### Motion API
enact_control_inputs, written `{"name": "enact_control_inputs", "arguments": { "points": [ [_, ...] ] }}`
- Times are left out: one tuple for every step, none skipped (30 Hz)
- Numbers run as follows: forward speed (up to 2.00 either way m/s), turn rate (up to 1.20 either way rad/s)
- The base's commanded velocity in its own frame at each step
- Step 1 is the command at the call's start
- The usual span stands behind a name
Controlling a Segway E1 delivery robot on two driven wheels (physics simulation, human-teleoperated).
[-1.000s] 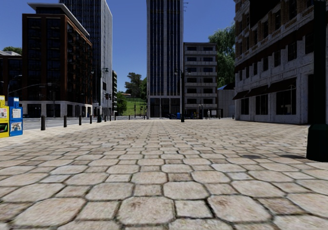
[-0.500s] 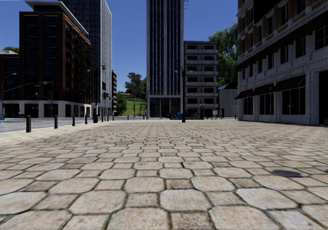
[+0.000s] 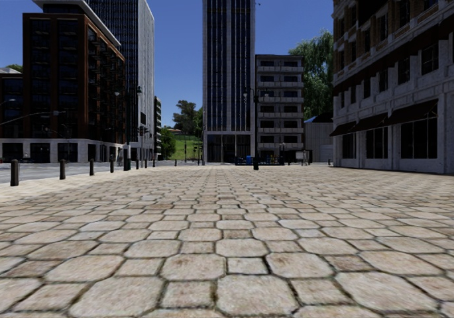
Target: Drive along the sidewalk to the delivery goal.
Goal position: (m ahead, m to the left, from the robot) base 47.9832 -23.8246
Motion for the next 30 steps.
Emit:
{"name": "enact_control_inputs", "arguments": {
  "points": [
    [2.0,0.16],
    [2.0,0.16],
    [2.0,0.16],
    [2.0,0.16],
    [2.0,0.16],
    [2.0,0.16],
    [2.0,0.16],
    [2.0,0.16],
    [2.0,0.16],
    [2.0,0.16],
    [2.0,0.16],
    [2.0,0.16],
    [2.0,0.16],
    [2.0,0.17],
    [2.0,0.18],
    [2.0,0.18],
    [2.0,0.18],
    [2.0,0.19],
    [2.0,0.21],
    [2.0,0.21],
    [2.0,0.26],
    [2.0,0.26],
    [2.0,0.27],
    [2.0,0.28],
    [2.0,0.28],
    [2.0,0.28],
    [2.0,0.27],
    [2.0,0.27],
    [2.0,0.34],
    [2.0,0.38]
  ]
}}
